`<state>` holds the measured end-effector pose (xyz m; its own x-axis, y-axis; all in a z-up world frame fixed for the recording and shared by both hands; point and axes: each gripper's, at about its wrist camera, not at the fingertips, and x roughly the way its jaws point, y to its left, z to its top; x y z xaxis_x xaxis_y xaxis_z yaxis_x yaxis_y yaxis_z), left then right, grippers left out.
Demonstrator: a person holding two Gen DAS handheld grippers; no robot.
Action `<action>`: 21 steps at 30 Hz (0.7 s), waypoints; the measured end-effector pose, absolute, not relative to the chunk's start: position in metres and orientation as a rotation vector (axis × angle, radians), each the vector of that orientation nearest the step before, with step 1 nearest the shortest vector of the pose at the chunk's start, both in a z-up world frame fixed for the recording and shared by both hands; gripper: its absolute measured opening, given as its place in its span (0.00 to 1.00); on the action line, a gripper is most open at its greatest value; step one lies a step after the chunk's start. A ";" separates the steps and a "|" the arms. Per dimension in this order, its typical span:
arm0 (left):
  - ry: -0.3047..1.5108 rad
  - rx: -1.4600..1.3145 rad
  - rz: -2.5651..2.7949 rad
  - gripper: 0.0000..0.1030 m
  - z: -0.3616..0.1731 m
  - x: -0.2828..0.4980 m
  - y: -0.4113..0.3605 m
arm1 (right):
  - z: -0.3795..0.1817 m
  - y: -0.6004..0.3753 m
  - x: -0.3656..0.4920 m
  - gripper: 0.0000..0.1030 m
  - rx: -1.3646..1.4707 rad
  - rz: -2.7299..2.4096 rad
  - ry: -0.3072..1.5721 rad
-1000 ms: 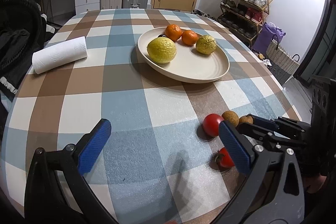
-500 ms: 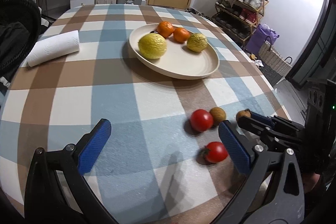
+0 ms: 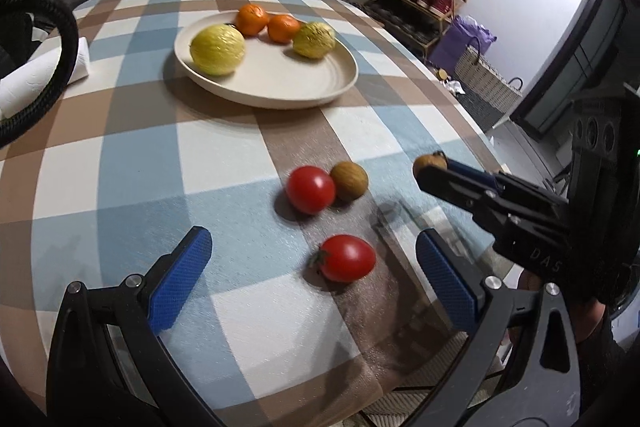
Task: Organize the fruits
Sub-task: 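Grasp a brown round fruit with the right tool while the left grasps a red tomato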
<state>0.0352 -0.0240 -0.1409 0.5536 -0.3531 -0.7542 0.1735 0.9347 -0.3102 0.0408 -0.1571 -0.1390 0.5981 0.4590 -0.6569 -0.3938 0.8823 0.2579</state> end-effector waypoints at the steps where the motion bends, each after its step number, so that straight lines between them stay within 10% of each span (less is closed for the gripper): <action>1: 0.940 -0.206 -0.320 0.98 -0.142 0.035 -0.026 | -0.139 -0.158 0.041 0.26 0.091 0.494 0.786; 17: 0.993 -0.125 -0.392 0.33 -0.153 0.037 -0.046 | -0.141 -0.160 0.040 0.26 0.088 0.492 0.787; 21: 0.992 -0.114 -0.397 0.31 -0.152 0.035 -0.047 | -0.141 -0.160 0.041 0.26 0.087 0.492 0.785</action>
